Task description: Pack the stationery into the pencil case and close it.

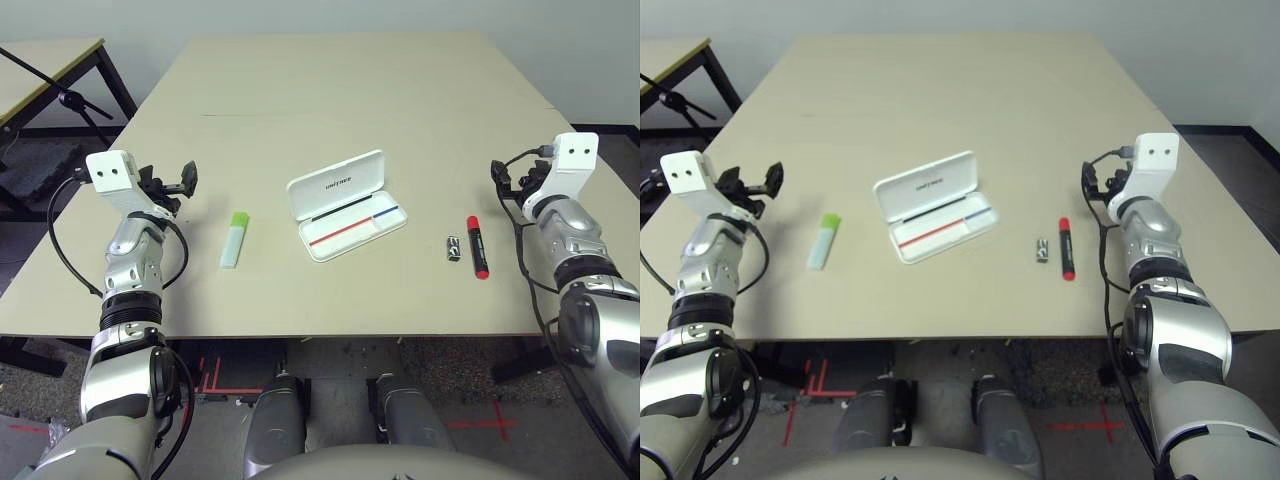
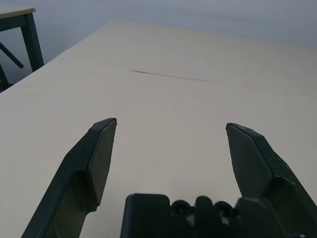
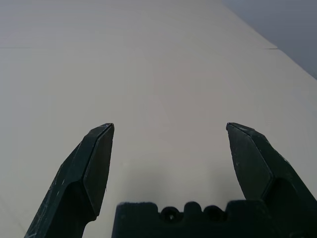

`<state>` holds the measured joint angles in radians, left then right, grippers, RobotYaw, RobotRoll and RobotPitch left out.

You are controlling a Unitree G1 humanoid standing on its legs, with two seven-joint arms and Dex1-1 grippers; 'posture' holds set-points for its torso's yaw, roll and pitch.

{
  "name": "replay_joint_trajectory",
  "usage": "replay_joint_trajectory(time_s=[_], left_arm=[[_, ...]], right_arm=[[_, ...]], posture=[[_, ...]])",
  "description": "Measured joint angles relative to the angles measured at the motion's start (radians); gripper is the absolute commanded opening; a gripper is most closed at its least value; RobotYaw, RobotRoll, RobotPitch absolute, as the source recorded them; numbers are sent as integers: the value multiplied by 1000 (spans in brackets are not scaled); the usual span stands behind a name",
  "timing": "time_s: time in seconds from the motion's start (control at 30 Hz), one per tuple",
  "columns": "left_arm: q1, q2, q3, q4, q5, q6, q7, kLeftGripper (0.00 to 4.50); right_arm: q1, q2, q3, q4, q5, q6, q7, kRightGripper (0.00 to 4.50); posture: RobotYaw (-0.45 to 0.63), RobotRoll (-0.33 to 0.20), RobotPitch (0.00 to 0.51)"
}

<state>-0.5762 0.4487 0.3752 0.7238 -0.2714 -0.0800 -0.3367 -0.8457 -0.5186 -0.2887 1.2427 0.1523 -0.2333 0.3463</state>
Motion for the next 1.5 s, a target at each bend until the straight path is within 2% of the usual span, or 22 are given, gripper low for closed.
replay_joint_trajectory(time_s=[0.43, 0.7, 0.87, 1.03, 1.3, 1.5], left_arm=[[-22, -33, -24, 28, 1, -6, -14, 4466], [-36, 2, -23, 29, 0, -9, -33, 4466], [2, 23, -20, -18, -6, 6, -57, 4466], [70, 40, -22, -134, -30, 76, -126, 4466], [174, 79, -38, -329, -63, 187, -242, 4466], [257, 106, -69, -483, -97, 282, -337, 4466]], right_arm=[[14, -14, 0, -2, 0, -1, 10, 4500], [26, -26, -3, -25, 3, 0, 49, 4500], [58, -48, 16, -93, 13, 68, 253, 4500], [142, -114, 93, -267, 10, 174, 498, 4500], [239, -200, 175, -510, 14, 299, 735, 4500], [251, -211, 221, -582, 15, 364, 848, 4500]], posture=[[-95, 0, 59], [-72, 0, 68], [-71, 0, 71], [-66, 0, 76], [-46, 0, 79], [-24, 0, 77]])
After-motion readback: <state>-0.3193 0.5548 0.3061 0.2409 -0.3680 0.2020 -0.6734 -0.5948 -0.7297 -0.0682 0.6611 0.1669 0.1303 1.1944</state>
